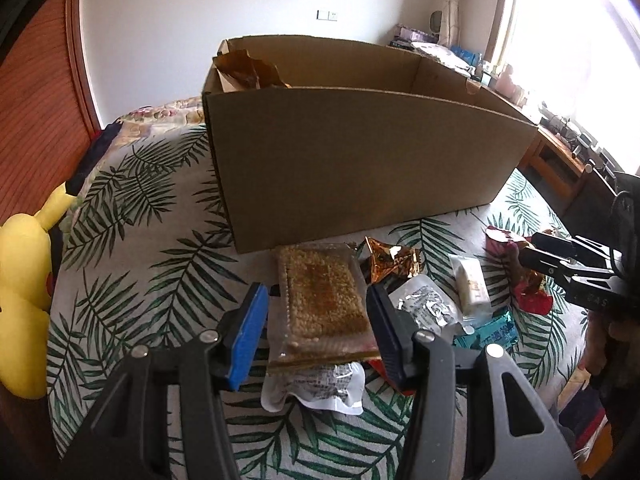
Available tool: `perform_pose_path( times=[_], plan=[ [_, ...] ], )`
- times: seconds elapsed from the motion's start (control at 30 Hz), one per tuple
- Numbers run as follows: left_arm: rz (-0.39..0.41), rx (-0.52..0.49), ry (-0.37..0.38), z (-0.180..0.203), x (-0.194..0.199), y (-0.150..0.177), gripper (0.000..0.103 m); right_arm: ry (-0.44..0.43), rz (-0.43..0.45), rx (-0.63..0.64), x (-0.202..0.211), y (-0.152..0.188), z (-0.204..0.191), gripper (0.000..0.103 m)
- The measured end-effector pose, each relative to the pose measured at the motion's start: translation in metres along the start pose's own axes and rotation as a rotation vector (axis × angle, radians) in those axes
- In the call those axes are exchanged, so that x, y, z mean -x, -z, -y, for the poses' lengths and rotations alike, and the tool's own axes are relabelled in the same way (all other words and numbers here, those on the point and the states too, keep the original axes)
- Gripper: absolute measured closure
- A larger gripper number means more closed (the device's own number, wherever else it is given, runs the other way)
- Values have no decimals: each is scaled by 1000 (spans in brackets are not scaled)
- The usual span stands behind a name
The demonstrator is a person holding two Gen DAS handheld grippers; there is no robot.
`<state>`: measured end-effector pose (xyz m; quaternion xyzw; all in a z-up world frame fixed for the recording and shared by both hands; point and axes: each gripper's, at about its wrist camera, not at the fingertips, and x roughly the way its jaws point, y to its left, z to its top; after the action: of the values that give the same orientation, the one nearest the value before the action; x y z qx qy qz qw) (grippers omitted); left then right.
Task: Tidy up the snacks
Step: 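Move left tool to clear grain-bar bag while right tool reaches pink-wrapped bread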
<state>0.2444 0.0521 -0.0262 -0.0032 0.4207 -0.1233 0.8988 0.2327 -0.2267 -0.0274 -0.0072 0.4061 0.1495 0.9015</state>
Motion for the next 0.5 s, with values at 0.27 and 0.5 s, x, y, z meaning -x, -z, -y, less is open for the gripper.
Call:
perform_pose_path(
  times=[0.27,0.5],
  plan=[
    [-54,-1,36,4,-15,-8,51,-6,1,-7,6,2,-1,39],
    [-69,3,52,8,-17,-13,51,-17,7,3,17,6,-2,39]
  ],
)
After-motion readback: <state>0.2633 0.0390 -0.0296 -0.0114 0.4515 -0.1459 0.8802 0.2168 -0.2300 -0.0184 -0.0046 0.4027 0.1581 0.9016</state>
